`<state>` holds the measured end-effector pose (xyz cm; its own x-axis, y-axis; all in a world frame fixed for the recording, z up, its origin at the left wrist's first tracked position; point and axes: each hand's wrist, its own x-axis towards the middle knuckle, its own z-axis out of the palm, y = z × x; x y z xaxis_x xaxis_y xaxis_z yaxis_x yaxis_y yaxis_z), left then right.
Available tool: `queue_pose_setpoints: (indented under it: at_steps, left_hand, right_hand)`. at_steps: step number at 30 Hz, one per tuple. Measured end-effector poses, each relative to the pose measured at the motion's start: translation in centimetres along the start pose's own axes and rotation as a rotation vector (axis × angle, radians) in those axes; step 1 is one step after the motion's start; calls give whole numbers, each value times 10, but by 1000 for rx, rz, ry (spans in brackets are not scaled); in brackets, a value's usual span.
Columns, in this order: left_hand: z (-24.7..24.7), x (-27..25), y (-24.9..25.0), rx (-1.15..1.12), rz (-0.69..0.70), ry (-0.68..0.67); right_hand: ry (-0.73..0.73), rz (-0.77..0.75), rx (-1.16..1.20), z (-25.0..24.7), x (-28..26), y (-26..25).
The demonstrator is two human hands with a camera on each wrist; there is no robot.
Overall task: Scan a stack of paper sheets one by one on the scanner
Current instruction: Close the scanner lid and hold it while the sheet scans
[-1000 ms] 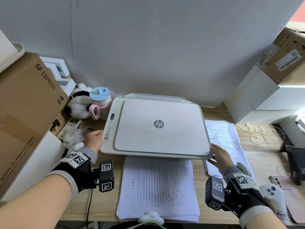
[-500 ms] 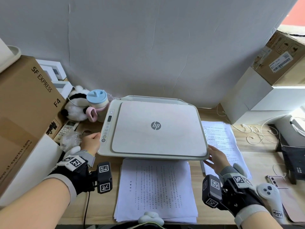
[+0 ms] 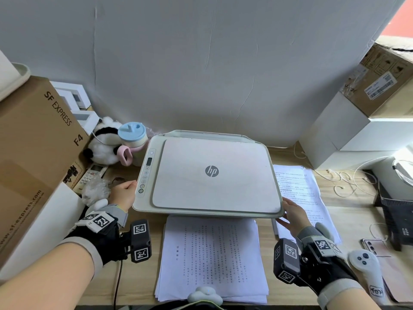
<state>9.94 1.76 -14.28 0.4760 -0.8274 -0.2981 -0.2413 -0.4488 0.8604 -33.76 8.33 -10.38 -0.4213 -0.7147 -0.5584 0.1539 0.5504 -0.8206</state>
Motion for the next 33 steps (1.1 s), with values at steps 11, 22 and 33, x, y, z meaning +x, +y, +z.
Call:
queue_pose_setpoints:
  at_steps: [11,22,33]
  left_hand:
    - [-2,2,0,-49,-40,-17]
    - [-2,-7,8,-30,-44,8]
    - [-6,-8,45,-100,-78,5]
  right_hand:
    - [3,-8,18,1,-2,-1]
    - [19,-6,40,2,-3,0]
    - [122,-135,-18,4,1,-9]
